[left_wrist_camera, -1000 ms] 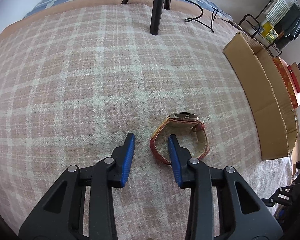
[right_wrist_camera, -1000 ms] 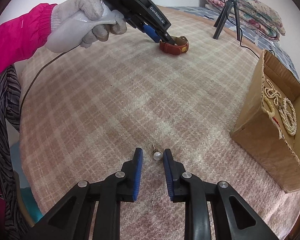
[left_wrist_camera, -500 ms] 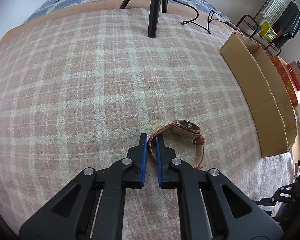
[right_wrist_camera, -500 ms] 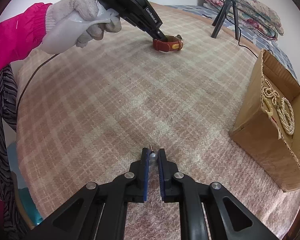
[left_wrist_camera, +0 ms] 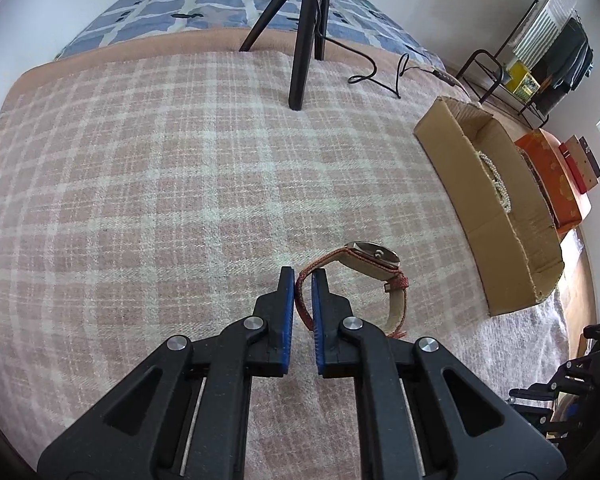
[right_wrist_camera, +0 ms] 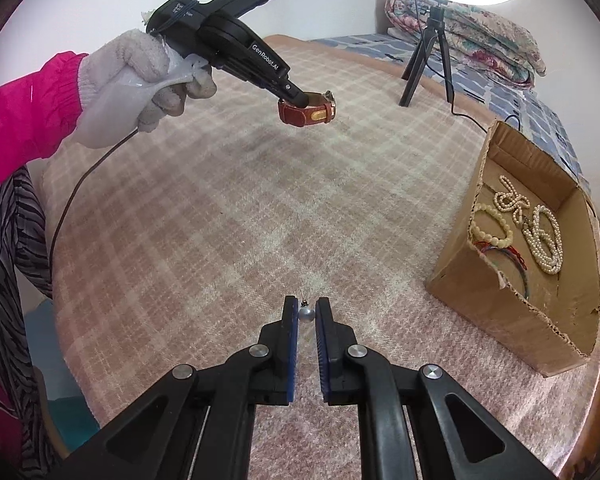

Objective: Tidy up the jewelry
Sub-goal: 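Carry the watch with left tool while right tool carries the earring over the box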

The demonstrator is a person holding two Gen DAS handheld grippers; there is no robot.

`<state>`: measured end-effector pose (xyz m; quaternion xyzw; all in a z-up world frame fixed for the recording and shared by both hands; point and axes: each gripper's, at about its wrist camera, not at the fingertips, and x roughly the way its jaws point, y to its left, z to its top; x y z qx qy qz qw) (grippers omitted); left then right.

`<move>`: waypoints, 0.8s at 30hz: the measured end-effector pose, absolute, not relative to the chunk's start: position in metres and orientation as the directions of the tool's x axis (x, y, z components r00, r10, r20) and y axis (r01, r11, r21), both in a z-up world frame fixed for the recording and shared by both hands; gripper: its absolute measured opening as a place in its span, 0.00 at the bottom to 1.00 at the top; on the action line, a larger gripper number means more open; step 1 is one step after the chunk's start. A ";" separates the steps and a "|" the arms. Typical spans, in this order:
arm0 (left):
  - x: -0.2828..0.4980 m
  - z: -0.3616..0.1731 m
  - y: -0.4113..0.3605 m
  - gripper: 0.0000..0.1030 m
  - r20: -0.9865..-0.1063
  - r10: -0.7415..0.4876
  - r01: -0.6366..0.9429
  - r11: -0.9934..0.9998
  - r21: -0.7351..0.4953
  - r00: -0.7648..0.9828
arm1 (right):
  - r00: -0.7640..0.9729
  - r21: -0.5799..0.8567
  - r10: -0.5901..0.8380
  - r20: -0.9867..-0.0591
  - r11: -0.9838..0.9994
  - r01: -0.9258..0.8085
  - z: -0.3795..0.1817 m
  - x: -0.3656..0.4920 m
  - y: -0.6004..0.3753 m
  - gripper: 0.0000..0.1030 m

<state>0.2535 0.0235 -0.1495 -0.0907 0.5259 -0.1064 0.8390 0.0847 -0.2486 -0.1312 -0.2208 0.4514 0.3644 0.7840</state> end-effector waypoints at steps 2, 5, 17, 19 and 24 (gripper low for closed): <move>0.253 -0.143 0.023 0.06 -0.856 -0.280 0.089 0.959 -0.269 0.434 | 0.341 -0.020 0.379 -0.860 0.643 -0.766 -0.125 0.085 -0.251 0.06; 0.253 -0.135 0.019 0.06 -0.844 -0.293 0.097 0.955 -0.280 0.449 | 0.364 -0.022 0.392 -0.845 0.655 -0.755 -0.114 0.085 -0.256 0.06; 0.255 -0.098 -0.011 0.06 -0.797 -0.355 0.168 0.935 -0.313 0.488 | 0.465 -0.033 0.400 -0.790 0.729 -0.683 -0.077 0.101 -0.288 0.06; 0.256 -0.092 -0.019 0.06 -0.791 -0.360 0.186 0.933 -0.308 0.495 | 0.481 -0.033 0.393 -0.783 0.747 -0.664 -0.072 0.105 -0.294 0.06; 0.261 -0.080 -0.039 0.06 -0.775 -0.377 0.221 0.926 -0.305 0.507 | 0.528 -0.035 0.353 -0.772 0.806 -0.591 -0.065 0.115 -0.310 0.06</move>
